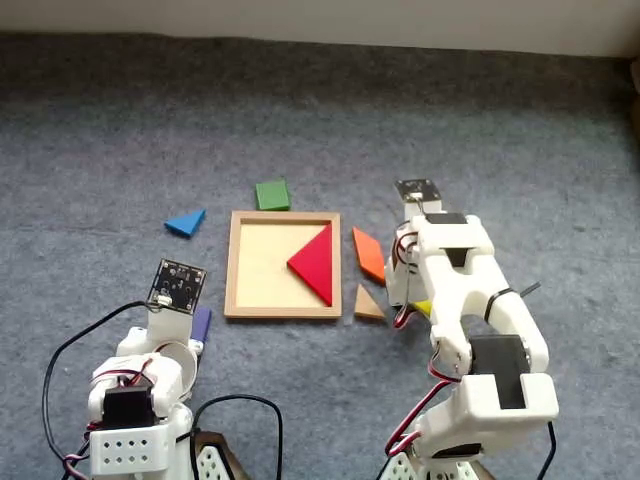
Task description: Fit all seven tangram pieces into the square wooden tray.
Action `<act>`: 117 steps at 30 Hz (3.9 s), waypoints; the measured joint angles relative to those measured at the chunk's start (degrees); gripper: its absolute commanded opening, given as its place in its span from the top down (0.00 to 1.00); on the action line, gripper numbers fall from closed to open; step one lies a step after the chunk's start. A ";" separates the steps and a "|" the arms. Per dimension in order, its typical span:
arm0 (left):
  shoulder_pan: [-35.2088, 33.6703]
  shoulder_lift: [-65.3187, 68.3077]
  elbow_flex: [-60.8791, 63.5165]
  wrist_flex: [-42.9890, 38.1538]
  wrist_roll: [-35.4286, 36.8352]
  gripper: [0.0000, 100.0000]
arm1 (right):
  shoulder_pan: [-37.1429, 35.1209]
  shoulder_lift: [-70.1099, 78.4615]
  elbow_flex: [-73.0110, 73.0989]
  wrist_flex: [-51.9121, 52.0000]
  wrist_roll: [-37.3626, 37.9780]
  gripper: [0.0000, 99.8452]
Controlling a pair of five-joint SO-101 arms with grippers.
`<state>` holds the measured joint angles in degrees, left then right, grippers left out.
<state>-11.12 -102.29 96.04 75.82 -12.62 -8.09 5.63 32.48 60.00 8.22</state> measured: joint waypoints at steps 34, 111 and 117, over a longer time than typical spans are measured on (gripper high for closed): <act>0.00 0.00 0.00 0.00 0.00 0.99 | 1.05 0.26 -0.88 -0.09 -4.92 0.68; 0.00 0.00 0.00 0.00 0.00 0.99 | -29.45 4.13 -14.51 -23.56 29.89 0.67; 0.00 0.00 0.00 0.00 0.00 0.99 | -30.68 4.13 -14.77 -21.71 29.89 0.63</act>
<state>-11.12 -102.29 96.04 75.82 -12.62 -38.77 9.76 17.71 38.29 38.11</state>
